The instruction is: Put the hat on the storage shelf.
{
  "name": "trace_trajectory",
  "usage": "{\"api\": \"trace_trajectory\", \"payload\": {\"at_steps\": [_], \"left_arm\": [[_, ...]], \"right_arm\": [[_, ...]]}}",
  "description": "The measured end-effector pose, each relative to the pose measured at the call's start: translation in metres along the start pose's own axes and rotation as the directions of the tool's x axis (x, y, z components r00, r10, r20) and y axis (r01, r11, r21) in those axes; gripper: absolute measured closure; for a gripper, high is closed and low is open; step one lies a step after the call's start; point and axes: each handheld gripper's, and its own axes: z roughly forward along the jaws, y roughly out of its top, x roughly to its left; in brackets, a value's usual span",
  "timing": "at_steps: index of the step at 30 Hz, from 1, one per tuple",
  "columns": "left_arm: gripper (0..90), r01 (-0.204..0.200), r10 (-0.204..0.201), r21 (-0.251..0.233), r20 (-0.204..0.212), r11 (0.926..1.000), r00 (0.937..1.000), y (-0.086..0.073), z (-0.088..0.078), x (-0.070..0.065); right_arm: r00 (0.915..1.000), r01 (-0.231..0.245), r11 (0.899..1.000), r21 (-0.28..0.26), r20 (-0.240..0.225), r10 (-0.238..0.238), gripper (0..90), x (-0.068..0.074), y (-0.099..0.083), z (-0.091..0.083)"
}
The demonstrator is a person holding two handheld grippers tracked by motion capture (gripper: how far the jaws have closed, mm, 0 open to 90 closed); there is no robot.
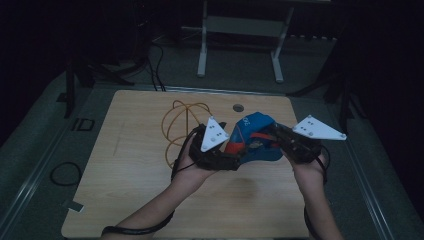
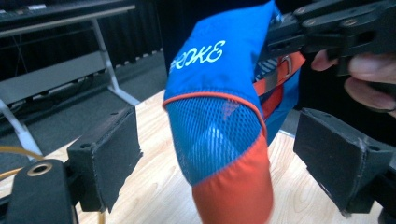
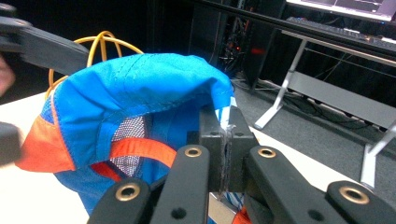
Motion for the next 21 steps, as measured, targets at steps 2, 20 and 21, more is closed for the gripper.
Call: {"api": "trace_trajectory", "payload": {"at_steps": [2,20,21], "left_arm": [[14.6,0.001,-0.001,0.001,0.002,1.0,1.0,0.003,0.005,-0.001],[59.9,-0.006,0.002,0.091,0.042,0.9958,0.9991,0.006,0.031,0.001],[61.4,-0.015,0.012,0.097,0.031,0.9952,0.9994,0.006,0.033,0.001]], "right_arm": [[1.0,0.005,1.0,0.002,0.0,-0.005,89.0,0.0,0.0,0.0],[0.9991,0.016,1.0,-0.005,-0.04,-0.016,88.9,0.012,-0.008,-0.011],[0.9989,0.016,1.0,-0.005,-0.044,-0.016,88.9,0.014,-0.009,-0.011]]}}
